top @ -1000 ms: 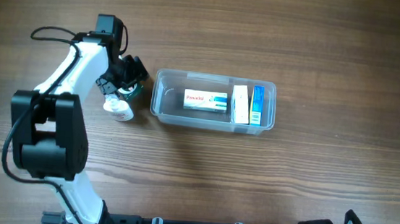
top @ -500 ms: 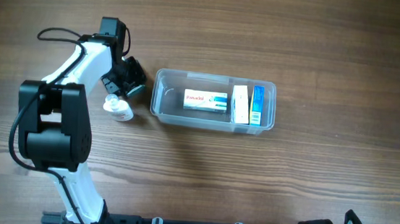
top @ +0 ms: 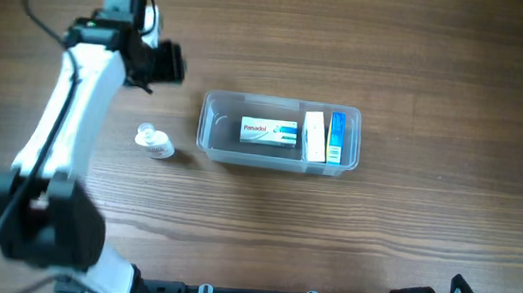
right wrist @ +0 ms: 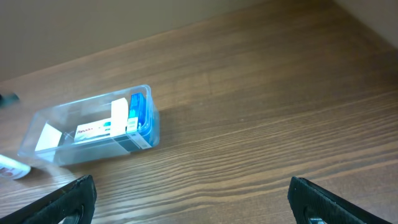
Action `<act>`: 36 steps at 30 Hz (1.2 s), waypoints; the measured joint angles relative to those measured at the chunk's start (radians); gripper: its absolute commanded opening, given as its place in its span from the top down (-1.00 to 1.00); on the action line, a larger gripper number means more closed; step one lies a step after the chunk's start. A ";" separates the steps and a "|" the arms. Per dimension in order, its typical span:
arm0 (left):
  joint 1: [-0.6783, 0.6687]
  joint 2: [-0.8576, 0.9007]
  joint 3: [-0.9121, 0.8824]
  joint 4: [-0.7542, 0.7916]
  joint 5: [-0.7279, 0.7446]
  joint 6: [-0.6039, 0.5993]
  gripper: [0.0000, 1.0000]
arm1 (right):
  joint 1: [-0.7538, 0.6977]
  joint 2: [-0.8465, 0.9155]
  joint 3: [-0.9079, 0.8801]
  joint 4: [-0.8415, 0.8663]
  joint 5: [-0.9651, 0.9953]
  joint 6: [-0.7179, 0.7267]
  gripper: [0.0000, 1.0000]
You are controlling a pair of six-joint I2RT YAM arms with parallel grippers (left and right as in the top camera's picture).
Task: Pack container
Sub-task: 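Place the Zam-Buk tin into the container's left end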
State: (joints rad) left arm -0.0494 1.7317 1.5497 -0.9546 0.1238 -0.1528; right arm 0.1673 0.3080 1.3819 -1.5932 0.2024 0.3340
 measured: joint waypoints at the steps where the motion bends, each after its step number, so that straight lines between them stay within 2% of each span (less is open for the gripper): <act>1: -0.014 -0.048 0.015 -0.003 -0.002 0.006 -0.32 | 0.000 0.000 0.000 0.000 0.000 0.000 -0.99; 5: -0.143 -0.225 0.026 -0.037 -0.006 0.021 -0.22 | 0.000 0.000 0.000 0.000 0.000 0.000 -0.99; 8: -0.266 -0.278 0.026 -0.064 -0.007 0.028 -0.20 | 0.000 0.000 0.000 0.000 0.000 0.000 -1.00; 12: -0.421 -0.270 0.026 -0.094 -0.007 0.034 -0.26 | 0.000 0.000 0.000 0.000 0.000 0.000 -0.99; 18: -0.596 -0.159 0.017 -0.108 -0.023 0.129 -0.26 | 0.000 0.000 0.000 0.000 0.000 0.000 -1.00; 25: -0.627 0.035 0.005 -0.117 -0.042 0.179 -0.24 | 0.000 0.000 0.000 0.000 0.000 0.000 -0.99; 30: -0.627 0.085 0.004 -0.120 -0.071 0.179 -0.25 | 0.000 0.000 0.000 0.000 0.000 0.000 -1.00; 34: -0.623 0.085 0.003 -0.180 -0.161 0.184 -0.29 | 0.000 0.000 0.000 0.000 0.000 0.000 -0.99; 36: -0.609 0.085 0.003 -0.213 -0.200 0.190 -0.23 | 0.000 0.000 0.000 0.000 0.000 0.000 -1.00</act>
State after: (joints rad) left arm -0.6582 1.8172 1.5528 -1.1679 -0.0761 0.0372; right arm 0.1673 0.3080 1.3815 -1.5929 0.2024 0.3340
